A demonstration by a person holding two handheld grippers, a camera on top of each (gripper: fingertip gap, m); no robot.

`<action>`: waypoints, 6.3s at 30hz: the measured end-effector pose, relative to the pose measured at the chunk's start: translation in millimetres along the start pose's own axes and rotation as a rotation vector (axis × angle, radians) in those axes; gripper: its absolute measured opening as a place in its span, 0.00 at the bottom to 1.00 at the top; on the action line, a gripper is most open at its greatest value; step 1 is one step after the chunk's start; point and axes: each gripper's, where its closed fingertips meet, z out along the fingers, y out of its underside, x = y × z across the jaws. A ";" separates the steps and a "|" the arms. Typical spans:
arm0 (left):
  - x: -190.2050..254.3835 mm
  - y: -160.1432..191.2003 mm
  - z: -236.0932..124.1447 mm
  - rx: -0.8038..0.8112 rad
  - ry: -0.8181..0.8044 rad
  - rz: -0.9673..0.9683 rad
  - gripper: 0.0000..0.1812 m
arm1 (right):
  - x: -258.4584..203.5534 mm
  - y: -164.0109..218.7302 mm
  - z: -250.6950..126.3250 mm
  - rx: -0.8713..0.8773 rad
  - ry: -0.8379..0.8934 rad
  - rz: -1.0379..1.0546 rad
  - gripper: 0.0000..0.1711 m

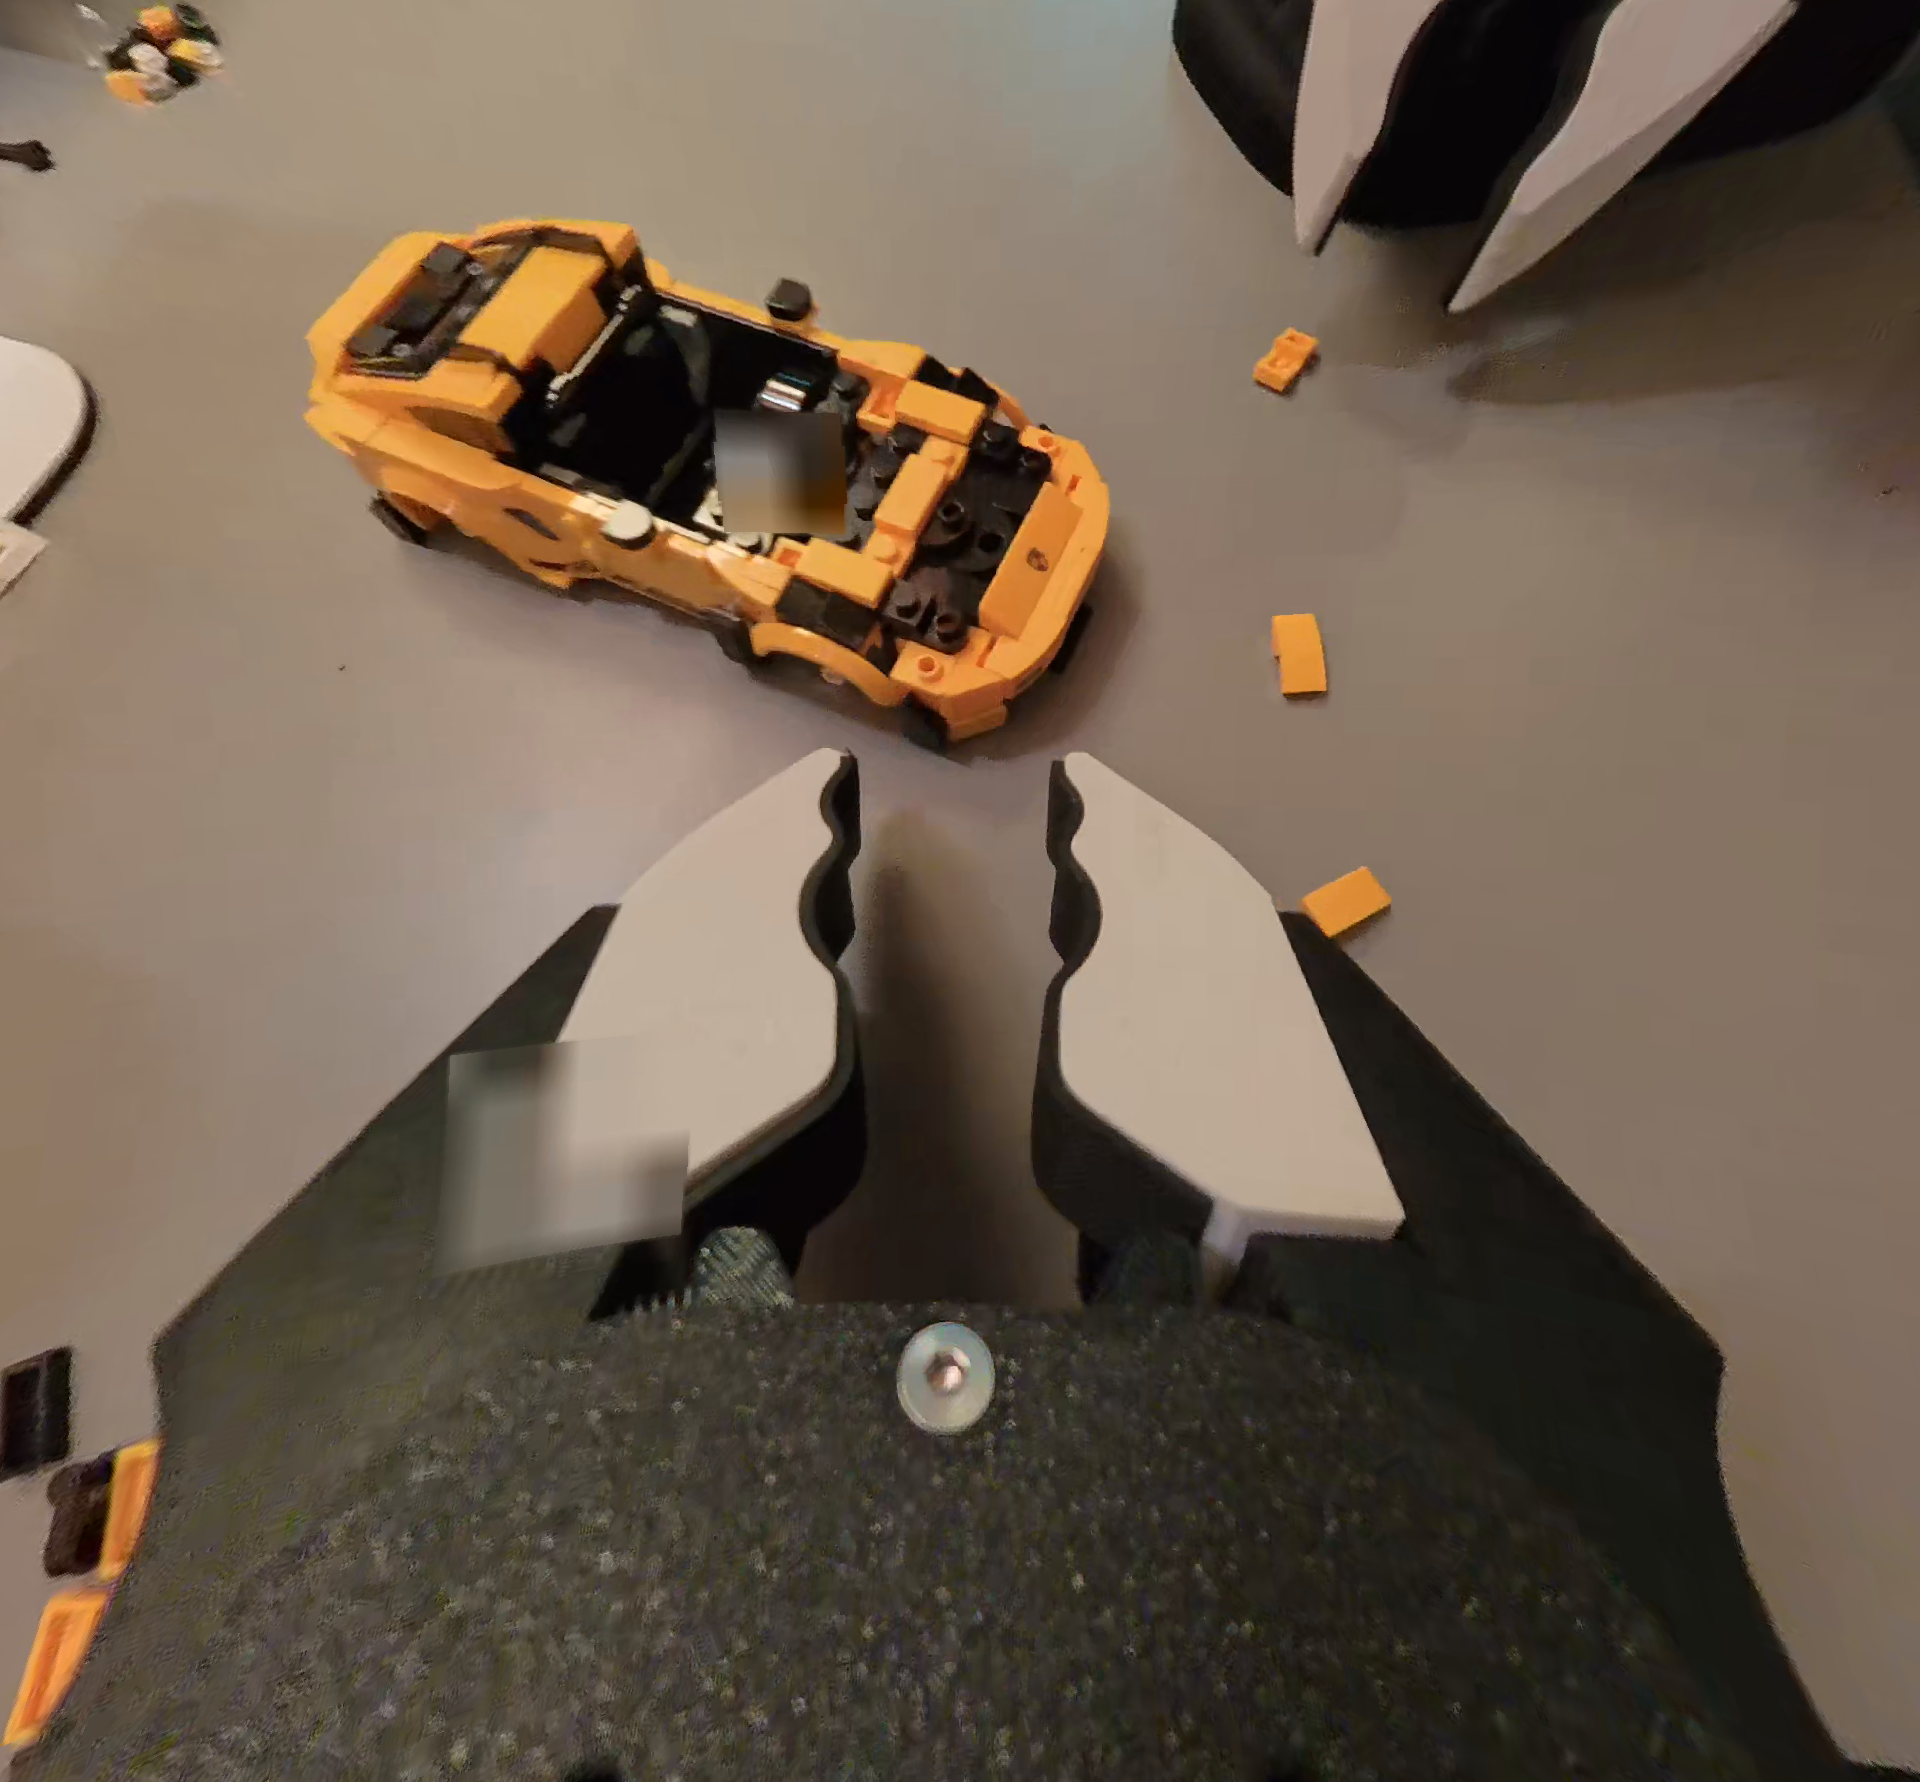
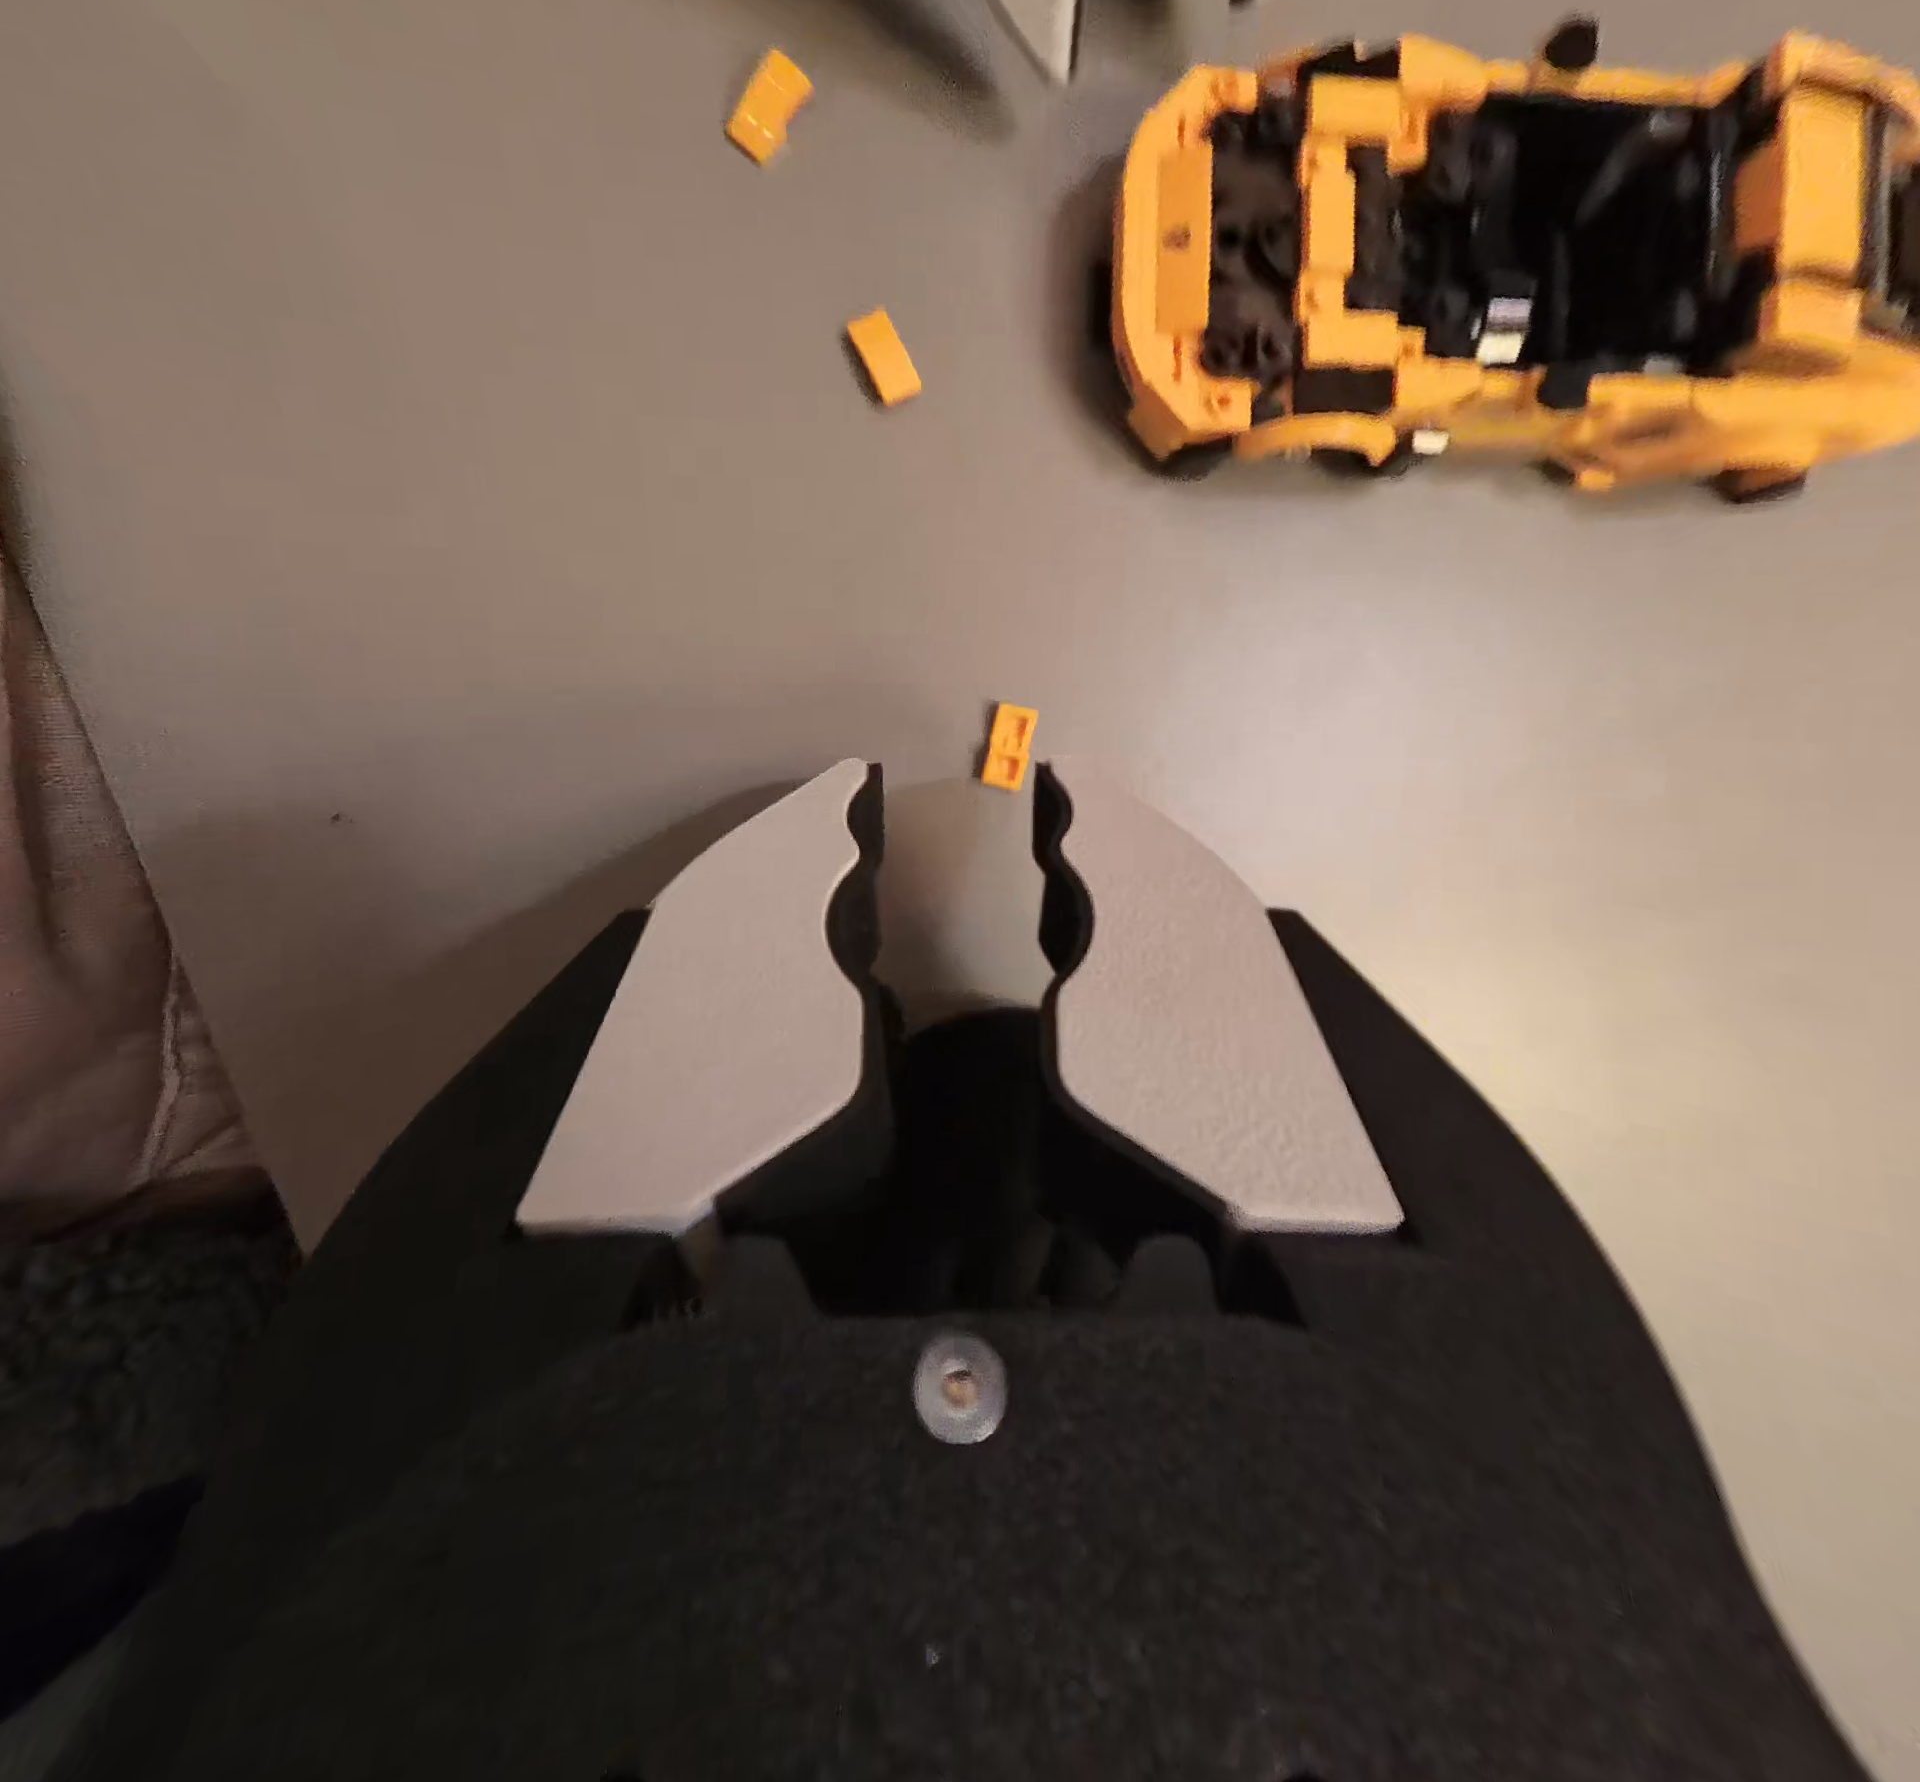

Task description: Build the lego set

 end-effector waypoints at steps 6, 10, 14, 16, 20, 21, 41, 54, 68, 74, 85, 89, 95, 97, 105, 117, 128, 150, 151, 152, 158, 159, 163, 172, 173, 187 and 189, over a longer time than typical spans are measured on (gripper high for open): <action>2.9 -13.5 -5.8 0.072 -0.020 0.038 0.16 | 9.3 8.9 15.1 -0.053 0.042 0.139 0.14; 19.1 -24.1 -7.0 0.119 0.038 0.066 0.13 | 6.8 5.5 19.5 -0.047 0.003 0.153 0.05; 35.9 -33.0 -5.8 0.149 0.100 0.065 0.13 | 6.7 -3.7 18.0 0.034 -0.019 0.154 0.04; 45.4 -46.6 -9.0 0.207 0.137 0.036 0.13 | -0.1 -39.1 3.2 0.292 -0.073 0.157 0.04; 71.3 -103.4 -34.4 0.471 0.251 -0.070 0.13 | -7.5 -111.8 -54.2 0.863 -0.213 0.267 0.04; 74.8 -115.8 -42.8 0.533 0.262 -0.085 0.12 | -8.0 -120.9 -65.3 0.955 -0.241 0.279 0.04; 108.0 -151.1 -72.2 0.719 0.281 -0.111 0.05 | -39.1 -137.8 -96.5 1.110 -0.299 0.123 0.04; 108.7 -150.3 -74.6 0.714 0.292 -0.113 0.04 | -38.7 -140.4 -98.3 1.127 -0.307 0.126 0.04; 47.7 -105.2 -48.4 0.464 0.006 -0.234 0.04 | 113.8 -70.5 -19.4 0.323 -0.002 -0.230 0.39; 35.7 -81.0 -29.9 0.362 -0.036 -0.244 0.04 | 173.5 -51.1 34.7 -0.090 -0.050 -0.643 0.57; 14.1 -51.1 -18.8 0.267 -0.063 -0.369 0.04 | 168.4 -48.7 69.2 -0.228 -0.260 -0.675 0.47; 14.7 -50.7 -18.5 0.257 -0.067 -0.380 0.04 | 157.9 -40.7 62.2 -0.201 -0.209 -0.503 0.44; 13.3 -56.5 -26.9 0.285 -0.098 -0.387 0.04 | 148.0 -22.4 50.1 -0.178 -0.029 -0.043 0.38; 12.9 -57.9 -29.4 0.295 -0.107 -0.388 0.04 | 134.8 -22.7 45.9 -0.125 -0.040 0.094 0.38; 2.7 -57.5 -36.7 0.327 -0.174 -0.386 0.04 | 247.3 -139.9 -71.6 0.430 0.434 -0.016 0.43; -10.4 -45.4 -37.6 0.330 -0.179 -0.450 0.04 | 401.2 -205.8 -151.8 0.706 0.944 -0.094 0.15; -6.3 -45.7 -34.7 0.327 -0.153 -0.452 0.04 | 401.8 -201.3 -154.3 0.733 1.048 -0.102 0.09; -3.9 -45.9 -33.1 0.323 -0.134 -0.449 0.04 | 416.3 -204.3 -147.2 0.772 0.927 0.005 0.04; -3.8 -45.9 -33.0 0.323 -0.133 -0.450 0.04 | 417.2 -204.9 -147.2 0.774 0.922 0.009 0.04; -3.7 -45.9 -32.9 0.323 -0.132 -0.449 0.04 | 418.2 -205.4 -146.6 0.773 0.916 0.014 0.04; -3.4 -45.8 -32.9 0.323 -0.129 -0.449 0.04 | 423.8 -205.7 -143.8 0.793 0.865 0.063 0.06; -3.2 -45.9 -32.8 0.323 -0.127 -0.450 0.04 | 424.4 -205.5 -143.2 0.796 0.857 0.070 0.06; -2.8 -45.8 -32.5 0.322 -0.124 -0.450 0.04 | 425.6 -205.3 -142.2 0.814 0.825 0.095 0.09; -2.6 -45.2 -31.9 0.319 -0.123 -0.450 0.04 | 419.6 -209.4 -141.6 0.824 0.828 0.070 0.06; -2.5 -45.2 -31.8 0.318 -0.122 -0.450 0.04 | 419.1 -209.7 -141.7 0.822 0.836 0.066 0.06; -1.7 -46.3 -32.5 0.320 -0.122 -0.445 0.04 | 422.6 -204.5 -145.6 0.762 0.983 0.056 0.00; -1.6 -46.5 -32.6 0.320 -0.121 -0.445 0.04 | 418.8 -204.2 -145.8 0.770 0.986 0.047 0.00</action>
